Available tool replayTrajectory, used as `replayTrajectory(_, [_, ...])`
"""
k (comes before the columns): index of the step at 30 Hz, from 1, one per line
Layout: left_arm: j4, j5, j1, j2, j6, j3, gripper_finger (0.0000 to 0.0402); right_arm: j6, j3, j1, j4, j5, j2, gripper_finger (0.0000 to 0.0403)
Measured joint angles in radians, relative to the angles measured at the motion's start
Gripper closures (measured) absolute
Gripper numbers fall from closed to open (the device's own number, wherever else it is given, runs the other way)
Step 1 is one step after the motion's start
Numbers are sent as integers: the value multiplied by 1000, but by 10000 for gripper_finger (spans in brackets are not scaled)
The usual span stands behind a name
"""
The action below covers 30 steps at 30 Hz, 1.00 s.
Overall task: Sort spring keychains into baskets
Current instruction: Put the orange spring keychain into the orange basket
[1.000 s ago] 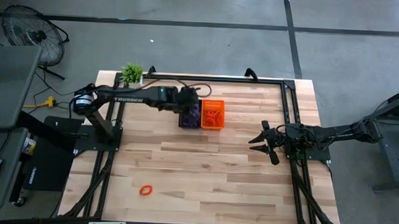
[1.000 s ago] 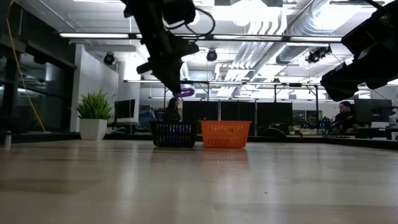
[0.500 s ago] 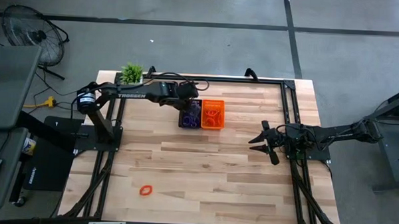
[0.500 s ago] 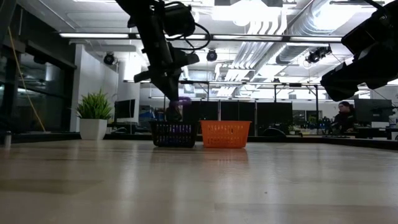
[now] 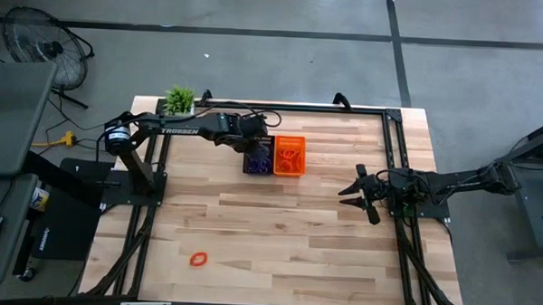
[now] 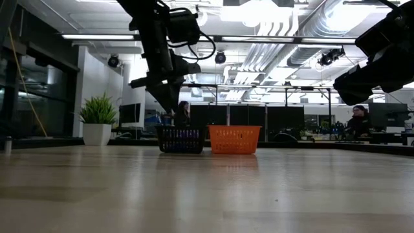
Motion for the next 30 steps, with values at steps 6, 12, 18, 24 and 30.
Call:
replayTrajectory(6, [0,2,-16,0,0,0,307,0,0,0,0,0,0,289])
replayTrajectory(12, [-39,22,-77,-17,0,-2,309,0,0,0,0,0,0,289])
replayTrajectory(18, [-97,40,-165,-25,0,-2,342,0,0,0,0,0,0,289])
replayTrajectory(24, [-155,78,-266,-26,5,-1,395,0,0,0,0,0,0,289])
replayTrajectory(30, [-220,89,-395,-26,0,-2,393,0,0,0,0,0,0,289])
